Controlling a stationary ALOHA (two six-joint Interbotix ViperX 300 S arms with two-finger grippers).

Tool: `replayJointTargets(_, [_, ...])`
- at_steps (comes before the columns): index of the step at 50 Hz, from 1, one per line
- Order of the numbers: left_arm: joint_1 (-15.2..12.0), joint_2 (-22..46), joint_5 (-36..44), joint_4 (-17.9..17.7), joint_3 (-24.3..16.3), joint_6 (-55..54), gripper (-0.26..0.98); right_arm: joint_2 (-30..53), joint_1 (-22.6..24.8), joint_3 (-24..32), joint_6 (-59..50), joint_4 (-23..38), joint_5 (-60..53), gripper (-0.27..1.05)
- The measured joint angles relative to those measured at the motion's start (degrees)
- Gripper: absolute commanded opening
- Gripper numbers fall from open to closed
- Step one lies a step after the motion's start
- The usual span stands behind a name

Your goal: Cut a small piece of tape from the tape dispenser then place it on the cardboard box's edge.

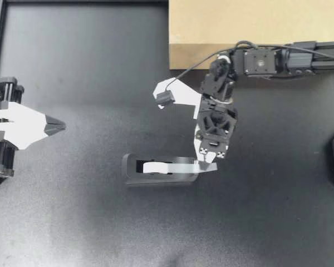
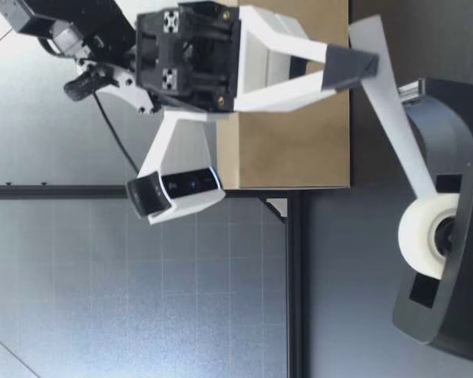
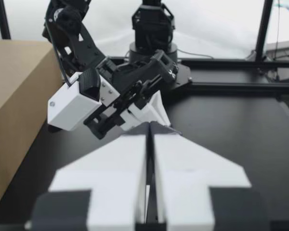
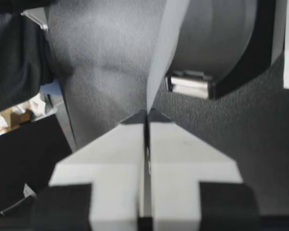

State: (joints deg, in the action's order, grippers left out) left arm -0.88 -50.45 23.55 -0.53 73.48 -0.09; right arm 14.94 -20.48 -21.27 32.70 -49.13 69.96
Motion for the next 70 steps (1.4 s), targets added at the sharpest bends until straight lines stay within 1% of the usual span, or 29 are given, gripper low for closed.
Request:
replayJointTargets(17, [0.0,0.0,0.0,0.0,0.0,0.0,-0.12,-0.26,-0.79,-2.72,0.79,0.26,-1.23,-0.12])
replayJointTargets(30, [0.0,0.44,0.0,0.0,0.44,-0.18,-0.12,0.26,-0.88,-4.57,0.88,0.62,-6.15,-0.12])
replayJointTargets(40, [0.09,2.46,-0.88,-0.53,0.53,-0.35,-0.12,1.67,-0.88,-5.45,1.05,0.26,-9.05,-0.12])
replayJointTargets(46, [0.0,4.39,-1.05,-0.7,0.53,-0.35,-0.09,2.9,-1.14,-6.77,0.97,0.62,-10.28,-0.12])
replayJointTargets(53, [0.0,6.15,-1.14,-0.7,-0.09,-0.35,0.0,2.64,-0.97,-7.29,0.88,0.62,-10.63,-0.12])
replayJointTargets(60, [0.0,8.79,-1.14,-0.79,-1.58,-0.35,0.16,-2.29,-0.88,-7.29,0.0,2.02,-11.07,-0.13])
replayJointTargets(65, [0.0,12.04,-0.97,-0.79,-3.16,-0.35,0.31,-7.91,0.0,-6.06,-1.41,5.71,-12.66,-0.13])
replayJointTargets(70, [0.0,15.21,-0.7,-0.79,-5.1,-0.35,0.4,-12.3,2.2,-3.87,-5.89,11.25,-13.8,-0.13])
